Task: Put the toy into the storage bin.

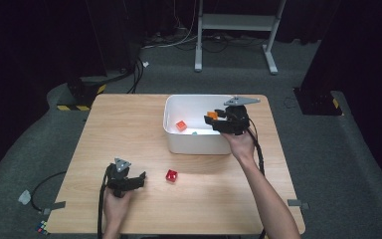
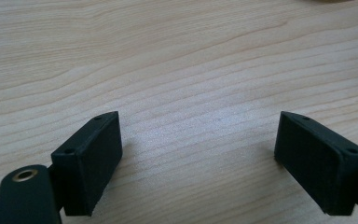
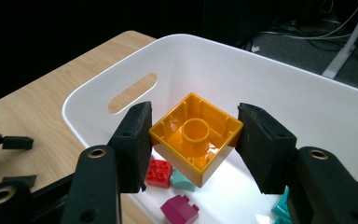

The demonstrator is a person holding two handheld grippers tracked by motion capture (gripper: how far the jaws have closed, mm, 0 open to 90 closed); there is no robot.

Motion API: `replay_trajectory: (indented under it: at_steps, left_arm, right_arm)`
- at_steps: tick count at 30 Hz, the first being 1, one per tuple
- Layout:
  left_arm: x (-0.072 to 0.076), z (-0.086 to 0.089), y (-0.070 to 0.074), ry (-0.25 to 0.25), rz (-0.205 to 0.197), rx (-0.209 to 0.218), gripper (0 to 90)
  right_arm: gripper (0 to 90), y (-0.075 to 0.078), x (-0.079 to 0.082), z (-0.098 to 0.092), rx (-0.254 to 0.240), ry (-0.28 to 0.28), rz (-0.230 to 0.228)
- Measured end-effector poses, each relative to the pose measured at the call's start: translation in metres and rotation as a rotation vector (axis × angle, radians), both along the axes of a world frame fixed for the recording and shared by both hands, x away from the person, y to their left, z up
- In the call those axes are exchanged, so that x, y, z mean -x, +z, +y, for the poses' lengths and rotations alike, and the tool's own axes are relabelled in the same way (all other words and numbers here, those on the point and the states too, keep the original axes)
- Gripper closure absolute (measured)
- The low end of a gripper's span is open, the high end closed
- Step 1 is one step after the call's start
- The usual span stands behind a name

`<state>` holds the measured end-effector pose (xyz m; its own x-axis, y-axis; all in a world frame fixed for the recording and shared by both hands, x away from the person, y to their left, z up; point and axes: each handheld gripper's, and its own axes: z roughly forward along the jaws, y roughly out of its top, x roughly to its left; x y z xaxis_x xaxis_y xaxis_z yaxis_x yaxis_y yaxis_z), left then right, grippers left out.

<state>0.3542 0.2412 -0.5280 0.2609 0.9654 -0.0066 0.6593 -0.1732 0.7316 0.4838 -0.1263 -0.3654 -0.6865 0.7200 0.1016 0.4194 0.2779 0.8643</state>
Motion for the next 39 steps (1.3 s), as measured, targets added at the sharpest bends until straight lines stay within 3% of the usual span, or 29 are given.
replay_trajectory:
  at_steps: [10,22,30,39]
  left_arm:
    - [0.0,0.0,0.0,0.0,0.0,0.0,15.1]
    - [0.0,0.0,0.0,0.0,0.0,0.0,15.1]
    - [0.0,0.0,0.0,0.0,0.0,0.0,15.1]
    - [0.0,0.0,0.0,0.0,0.0,0.0,15.1]
  right_arm:
    - [46.4,-0.013,-0.016,0.0,0.023,-0.049,0.032]
    - [44.6,-0.019,-0.021,-0.002,0.044,-0.073,0.037]
    - [42.1,-0.017,-0.017,-0.003,0.031,-0.068,0.024]
    - [40.8,-0.017,0.0,-0.003,0.014,-0.033,-0.006]
